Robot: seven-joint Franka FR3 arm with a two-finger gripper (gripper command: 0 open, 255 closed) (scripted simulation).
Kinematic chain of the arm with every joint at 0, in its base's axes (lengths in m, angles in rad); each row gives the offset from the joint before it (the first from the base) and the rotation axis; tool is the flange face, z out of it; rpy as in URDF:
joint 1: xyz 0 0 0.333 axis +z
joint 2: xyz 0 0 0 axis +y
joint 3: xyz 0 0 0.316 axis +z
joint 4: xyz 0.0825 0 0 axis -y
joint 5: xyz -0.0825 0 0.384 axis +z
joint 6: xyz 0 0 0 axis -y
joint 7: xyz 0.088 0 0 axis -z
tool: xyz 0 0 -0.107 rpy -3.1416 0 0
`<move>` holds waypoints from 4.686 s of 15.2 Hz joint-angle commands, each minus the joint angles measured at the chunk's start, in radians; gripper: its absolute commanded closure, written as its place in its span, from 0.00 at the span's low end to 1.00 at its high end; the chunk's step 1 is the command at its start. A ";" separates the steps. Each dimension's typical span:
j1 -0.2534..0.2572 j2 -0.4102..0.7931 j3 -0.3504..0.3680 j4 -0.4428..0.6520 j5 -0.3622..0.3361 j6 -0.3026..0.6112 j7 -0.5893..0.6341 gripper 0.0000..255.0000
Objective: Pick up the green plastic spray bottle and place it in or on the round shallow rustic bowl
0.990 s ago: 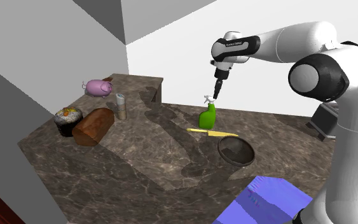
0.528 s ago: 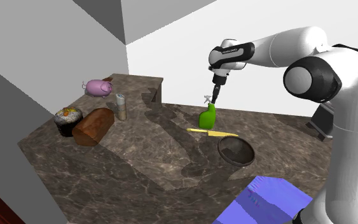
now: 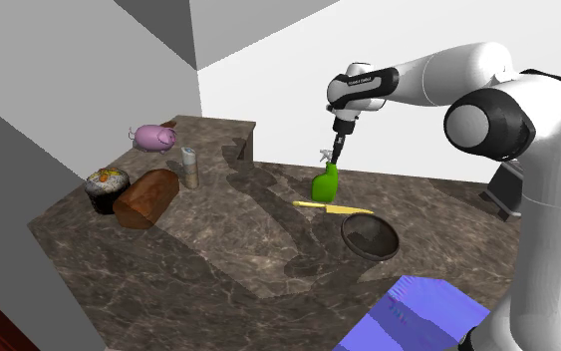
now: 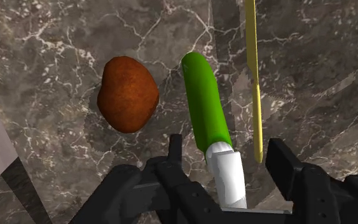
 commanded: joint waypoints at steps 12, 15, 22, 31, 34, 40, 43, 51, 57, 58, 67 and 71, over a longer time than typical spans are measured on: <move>-0.001 -0.009 -0.002 0.028 -0.006 -0.035 0.006 1.00; -0.002 -0.016 -0.005 0.058 -0.010 -0.072 0.012 1.00; -0.007 -0.024 -0.008 0.141 -0.018 -0.161 0.025 1.00; -0.022 -0.015 -0.011 0.275 -0.018 -0.286 0.038 1.00; -0.030 -0.006 -0.011 0.330 -0.015 -0.331 0.042 1.00; -0.051 0.025 -0.011 0.459 -0.004 -0.429 0.050 1.00; -0.037 -0.021 -0.015 0.421 -0.019 -0.435 0.054 1.00; 0.062 -0.394 -0.012 0.029 -0.160 -0.384 0.117 1.00; 0.081 -0.632 0.029 -0.153 -0.242 -0.419 0.184 1.00; 0.081 -0.668 0.038 -0.178 -0.253 -0.429 0.195 1.00; 0.068 -0.894 0.094 -0.347 -0.299 -0.477 0.253 1.00; 0.064 -0.914 0.093 -0.419 -0.304 -0.425 0.253 1.00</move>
